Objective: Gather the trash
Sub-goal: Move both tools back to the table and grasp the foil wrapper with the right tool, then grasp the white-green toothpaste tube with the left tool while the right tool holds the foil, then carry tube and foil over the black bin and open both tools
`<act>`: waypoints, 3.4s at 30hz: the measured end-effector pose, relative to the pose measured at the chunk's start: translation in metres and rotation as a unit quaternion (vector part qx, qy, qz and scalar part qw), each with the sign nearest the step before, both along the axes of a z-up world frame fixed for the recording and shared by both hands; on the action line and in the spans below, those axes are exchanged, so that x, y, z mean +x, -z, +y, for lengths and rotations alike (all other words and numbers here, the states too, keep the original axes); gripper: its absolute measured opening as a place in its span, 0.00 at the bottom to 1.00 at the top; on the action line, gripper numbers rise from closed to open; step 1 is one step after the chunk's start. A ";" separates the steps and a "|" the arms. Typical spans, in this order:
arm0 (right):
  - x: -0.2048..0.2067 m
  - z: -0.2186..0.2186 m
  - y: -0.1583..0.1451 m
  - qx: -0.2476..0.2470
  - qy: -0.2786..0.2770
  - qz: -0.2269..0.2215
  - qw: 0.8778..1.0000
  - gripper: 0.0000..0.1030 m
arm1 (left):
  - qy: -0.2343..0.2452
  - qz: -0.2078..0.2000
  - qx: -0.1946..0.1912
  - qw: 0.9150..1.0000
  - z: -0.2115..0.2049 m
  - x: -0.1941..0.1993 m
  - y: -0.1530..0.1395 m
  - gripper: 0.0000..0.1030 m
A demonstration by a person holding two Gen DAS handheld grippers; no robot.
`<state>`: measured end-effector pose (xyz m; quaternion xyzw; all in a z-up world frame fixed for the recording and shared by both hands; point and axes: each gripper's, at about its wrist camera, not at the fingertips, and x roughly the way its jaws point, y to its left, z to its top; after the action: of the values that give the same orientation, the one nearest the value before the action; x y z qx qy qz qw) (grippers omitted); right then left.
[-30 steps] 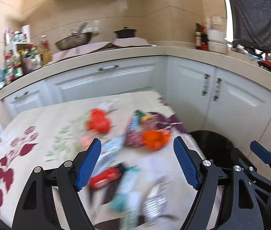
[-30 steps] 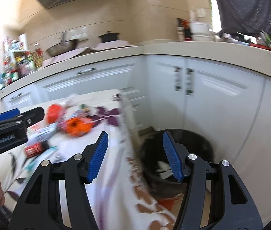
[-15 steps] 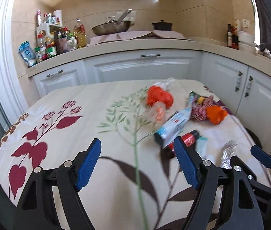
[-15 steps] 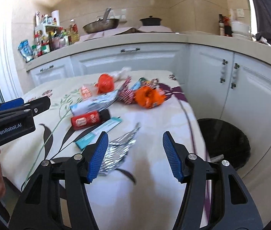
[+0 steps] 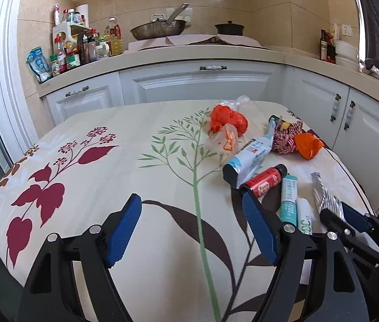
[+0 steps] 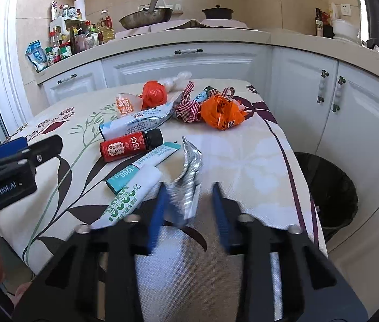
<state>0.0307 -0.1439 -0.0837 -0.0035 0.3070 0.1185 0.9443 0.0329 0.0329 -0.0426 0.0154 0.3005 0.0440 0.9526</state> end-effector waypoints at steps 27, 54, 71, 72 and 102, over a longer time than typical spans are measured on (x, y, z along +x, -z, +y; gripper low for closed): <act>-0.011 -0.034 -0.005 0.030 0.019 -0.017 0.999 0.42 | 0.046 0.013 -0.003 0.999 -0.045 -0.009 0.006 0.73; -0.018 -0.055 -0.011 0.027 0.029 -0.025 0.999 0.16 | 0.093 0.033 -0.011 0.995 -0.072 -0.017 0.025 0.54; -0.026 -0.057 -0.015 0.028 0.026 -0.037 0.999 0.16 | 0.117 0.031 -0.016 0.993 -0.077 -0.028 0.024 0.18; -0.026 -0.057 -0.016 0.028 0.026 -0.038 0.999 0.16 | 0.117 0.026 -0.016 0.993 -0.077 -0.029 0.022 0.18; 0.026 -0.187 -0.053 -0.006 0.153 -0.099 0.983 0.16 | 0.210 -0.019 -0.041 0.977 -0.203 0.064 -0.035 0.18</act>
<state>0.0567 -0.3310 -0.0308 0.0263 0.2096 -0.0302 0.9770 0.0966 -0.1701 -0.0072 0.0378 0.2742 -0.1691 0.9459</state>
